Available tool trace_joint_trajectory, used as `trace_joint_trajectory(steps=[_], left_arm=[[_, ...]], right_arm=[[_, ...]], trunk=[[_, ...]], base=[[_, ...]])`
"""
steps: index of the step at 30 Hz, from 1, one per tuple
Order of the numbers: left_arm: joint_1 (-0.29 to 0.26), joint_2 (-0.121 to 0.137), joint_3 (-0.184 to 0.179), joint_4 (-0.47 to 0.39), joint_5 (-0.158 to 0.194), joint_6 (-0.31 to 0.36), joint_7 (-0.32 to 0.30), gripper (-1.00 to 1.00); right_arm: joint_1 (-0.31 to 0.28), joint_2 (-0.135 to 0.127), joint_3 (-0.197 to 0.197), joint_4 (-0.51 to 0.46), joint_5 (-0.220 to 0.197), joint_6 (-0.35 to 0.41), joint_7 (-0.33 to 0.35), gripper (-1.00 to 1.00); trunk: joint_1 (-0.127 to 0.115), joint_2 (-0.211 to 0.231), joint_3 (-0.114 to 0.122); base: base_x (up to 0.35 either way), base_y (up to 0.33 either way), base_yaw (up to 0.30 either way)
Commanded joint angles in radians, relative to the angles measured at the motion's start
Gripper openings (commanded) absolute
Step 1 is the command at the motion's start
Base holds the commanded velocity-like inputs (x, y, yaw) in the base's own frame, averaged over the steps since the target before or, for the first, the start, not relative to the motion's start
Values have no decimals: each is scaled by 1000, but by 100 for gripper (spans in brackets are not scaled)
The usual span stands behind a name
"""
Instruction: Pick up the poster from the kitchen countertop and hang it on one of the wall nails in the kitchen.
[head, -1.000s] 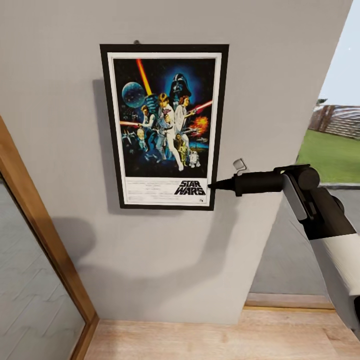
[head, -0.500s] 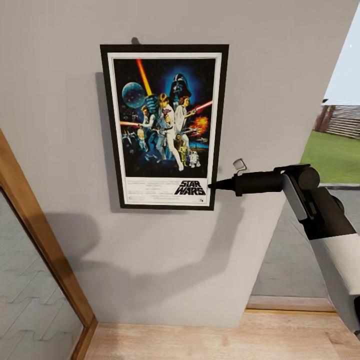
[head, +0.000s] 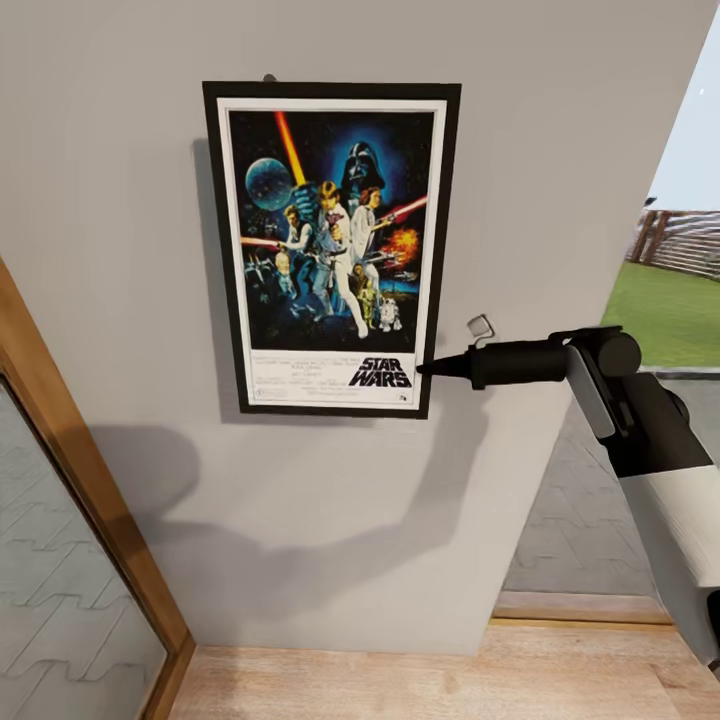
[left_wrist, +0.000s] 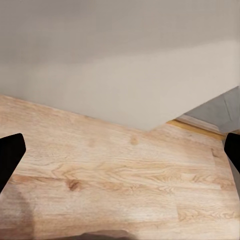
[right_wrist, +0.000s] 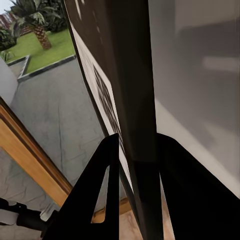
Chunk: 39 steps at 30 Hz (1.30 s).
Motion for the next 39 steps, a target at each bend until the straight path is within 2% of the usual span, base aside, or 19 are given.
trace_joint_trajectory(steps=[1, 3, 12, 16, 23, 39], left_arm=[[-1, 0, 8, 1, -6, -4, -4, 100], [-1, 1, 8, 1, -6, -4, -4, 100], [-1, 1, 8, 1, -6, -4, -4, 100], [-1, 1, 8, 1, -6, -4, -4, 100], [-1, 1, 8, 1, -6, -4, -3, 100], [-2, 1, 8, 1, -6, -4, -4, 100]], right_arm=[[-6, 0, 1, 3, -5, 8, 3, -100], [-8, 0, 1, 5, -5, 9, 3, -100], [-61, 37, 1, 18, -6, 17, 3, -100], [-74, 44, 1, 23, -6, 20, 2, -100], [-101, 62, 1, 27, -8, 23, -62, -100], [-104, 74, 0, 68, -9, 24, -77, -100]], trunk=[[1, -2, -2], [1, -2, -2], [1, -2, -2], [1, -2, -2], [1, -2, -2], [1, -2, -2]], base=[[0, 0, 0], [0, 0, 0], [0, 0, 0], [0, 0, 0], [0, 0, 0], [0, 0, 0]])
